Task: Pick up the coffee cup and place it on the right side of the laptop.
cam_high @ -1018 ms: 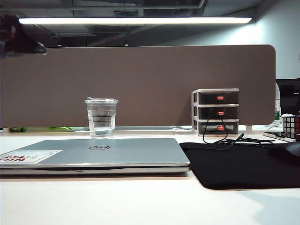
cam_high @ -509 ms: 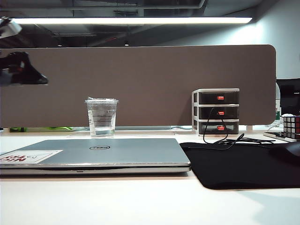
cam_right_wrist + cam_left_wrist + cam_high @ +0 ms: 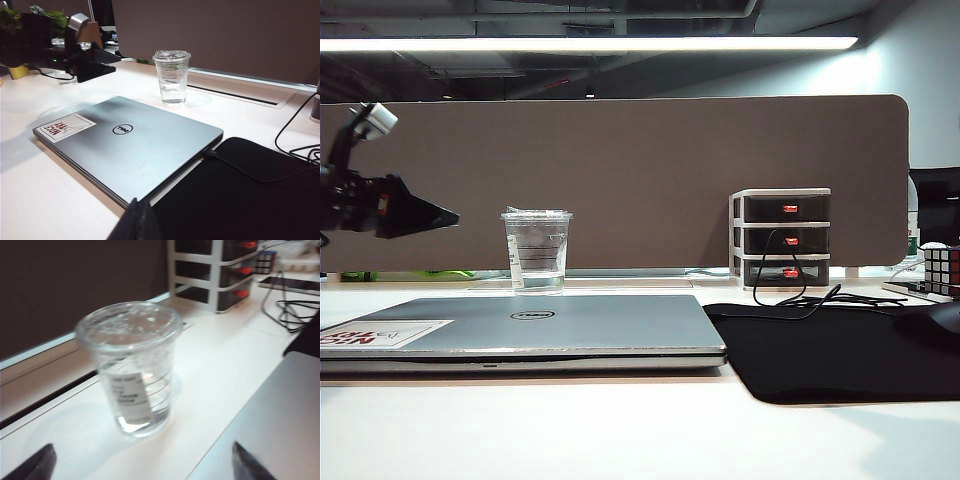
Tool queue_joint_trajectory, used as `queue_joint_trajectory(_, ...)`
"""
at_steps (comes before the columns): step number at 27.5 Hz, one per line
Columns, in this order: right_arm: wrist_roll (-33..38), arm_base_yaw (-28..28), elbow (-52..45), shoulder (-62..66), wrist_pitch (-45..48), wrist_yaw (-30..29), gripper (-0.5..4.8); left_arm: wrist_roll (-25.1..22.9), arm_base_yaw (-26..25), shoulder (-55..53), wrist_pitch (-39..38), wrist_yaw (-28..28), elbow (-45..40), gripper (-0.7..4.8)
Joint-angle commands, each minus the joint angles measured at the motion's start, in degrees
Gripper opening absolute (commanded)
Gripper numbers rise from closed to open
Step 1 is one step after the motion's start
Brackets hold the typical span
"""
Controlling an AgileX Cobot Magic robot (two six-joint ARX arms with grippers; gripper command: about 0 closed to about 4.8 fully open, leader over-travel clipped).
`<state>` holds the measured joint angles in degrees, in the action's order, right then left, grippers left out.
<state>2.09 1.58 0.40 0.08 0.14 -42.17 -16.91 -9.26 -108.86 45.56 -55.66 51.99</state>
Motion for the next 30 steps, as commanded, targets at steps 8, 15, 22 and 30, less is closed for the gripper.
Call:
queue_joint_trajectory(8, -0.8, -0.1, -0.4, -0.1, 0.9, -0.2, 0.0, 4.5, 0.2, -12.5, 0.8, -6.2, 13.3, 4.79)
queue_joint_trajectory(15, -0.8, -0.1, -0.4, -0.1, 0.5, -0.2, 0.0, 5.2, 1.5, -17.2, 0.8, -6.3, 17.9, 4.79)
queue_joint_trajectory(22, -0.9, 0.0, -0.4, -0.1, -1.3, -0.2, 0.0, 6.4, 3.9, -21.6, -3.5, -5.8, 24.8, 4.79)
queue_joint_trajectory(30, -2.1, 0.0, -0.4, -0.1, -1.3, -0.2, 0.0, 6.4, 5.6, -23.4, -4.4, -2.7, 27.8, 4.79)
